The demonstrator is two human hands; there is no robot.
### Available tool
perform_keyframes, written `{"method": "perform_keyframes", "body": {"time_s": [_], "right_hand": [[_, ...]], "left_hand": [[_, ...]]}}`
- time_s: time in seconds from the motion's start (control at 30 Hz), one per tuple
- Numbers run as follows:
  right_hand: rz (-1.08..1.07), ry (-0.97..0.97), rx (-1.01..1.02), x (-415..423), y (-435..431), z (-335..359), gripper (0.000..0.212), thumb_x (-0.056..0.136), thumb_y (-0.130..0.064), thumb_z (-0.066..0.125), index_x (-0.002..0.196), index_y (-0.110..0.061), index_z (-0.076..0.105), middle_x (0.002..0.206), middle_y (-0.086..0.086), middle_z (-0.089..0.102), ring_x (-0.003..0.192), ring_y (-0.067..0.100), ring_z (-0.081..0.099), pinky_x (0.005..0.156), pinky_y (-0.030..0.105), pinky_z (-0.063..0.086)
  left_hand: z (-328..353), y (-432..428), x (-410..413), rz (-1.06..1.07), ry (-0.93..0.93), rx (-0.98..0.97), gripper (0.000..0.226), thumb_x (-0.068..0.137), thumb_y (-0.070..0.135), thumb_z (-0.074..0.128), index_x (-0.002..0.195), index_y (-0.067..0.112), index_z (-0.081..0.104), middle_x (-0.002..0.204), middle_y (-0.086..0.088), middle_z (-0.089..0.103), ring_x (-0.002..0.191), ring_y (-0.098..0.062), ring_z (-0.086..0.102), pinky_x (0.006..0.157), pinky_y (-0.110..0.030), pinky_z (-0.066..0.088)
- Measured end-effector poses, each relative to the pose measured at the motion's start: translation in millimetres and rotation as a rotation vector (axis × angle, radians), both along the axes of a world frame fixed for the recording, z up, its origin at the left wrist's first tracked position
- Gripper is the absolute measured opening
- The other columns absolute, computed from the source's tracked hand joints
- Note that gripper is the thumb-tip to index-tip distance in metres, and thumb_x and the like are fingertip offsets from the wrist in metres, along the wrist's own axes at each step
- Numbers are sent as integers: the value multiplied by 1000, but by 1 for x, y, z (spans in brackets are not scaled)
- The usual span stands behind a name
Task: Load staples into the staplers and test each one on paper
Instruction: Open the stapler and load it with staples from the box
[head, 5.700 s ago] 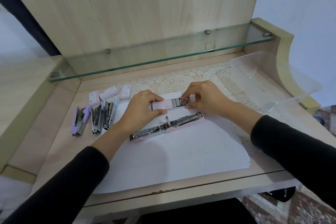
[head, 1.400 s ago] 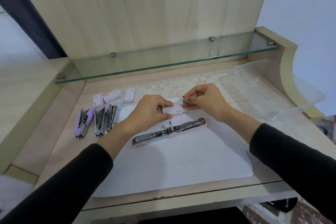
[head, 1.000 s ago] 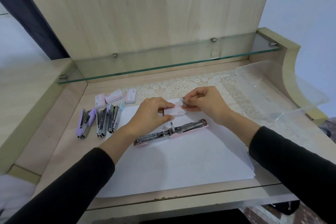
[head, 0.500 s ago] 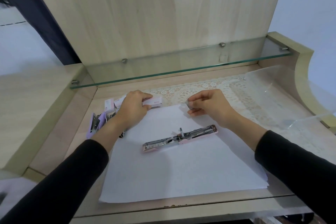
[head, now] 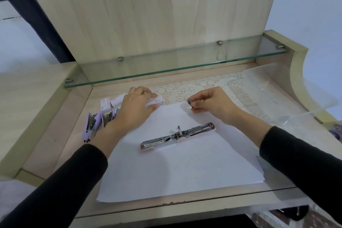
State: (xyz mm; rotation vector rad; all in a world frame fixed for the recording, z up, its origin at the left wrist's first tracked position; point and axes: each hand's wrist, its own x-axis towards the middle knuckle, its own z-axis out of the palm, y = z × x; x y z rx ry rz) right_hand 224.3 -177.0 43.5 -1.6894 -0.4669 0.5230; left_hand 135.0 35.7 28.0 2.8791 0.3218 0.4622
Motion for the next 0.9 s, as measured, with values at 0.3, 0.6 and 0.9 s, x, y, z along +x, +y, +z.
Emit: {"method": "perform_keyframes", "body": {"time_s": [0.3,0.6,0.9], "right_hand": [[101,-214,-181,-18,-20,13,14,70,7,71,82,0,71,57,-1,66,41,6,56,48,17,51],[256,-528,-421,-31,-26,12,19,76,4,65,87,-9,74,70,-6,64,50,-8,55,56,7,48],[351,-649,-495,-33,-24,13,17,74,2,68,86,-10,74,73,-2,64,56,-3,54,57,4,41]], "left_hand": [[12,-73,-49,-163,38,-554,36,68,52,62,95,30,69,97,17,63,91,1,55,74,-9,37],[-9,-86,-56,-70,-90,-472,15,71,26,77,84,19,74,87,7,69,78,-7,58,69,-10,37],[-15,-88,-56,-83,-189,-453,11,72,19,76,81,14,74,81,5,69,71,-9,59,71,-21,45]]}}
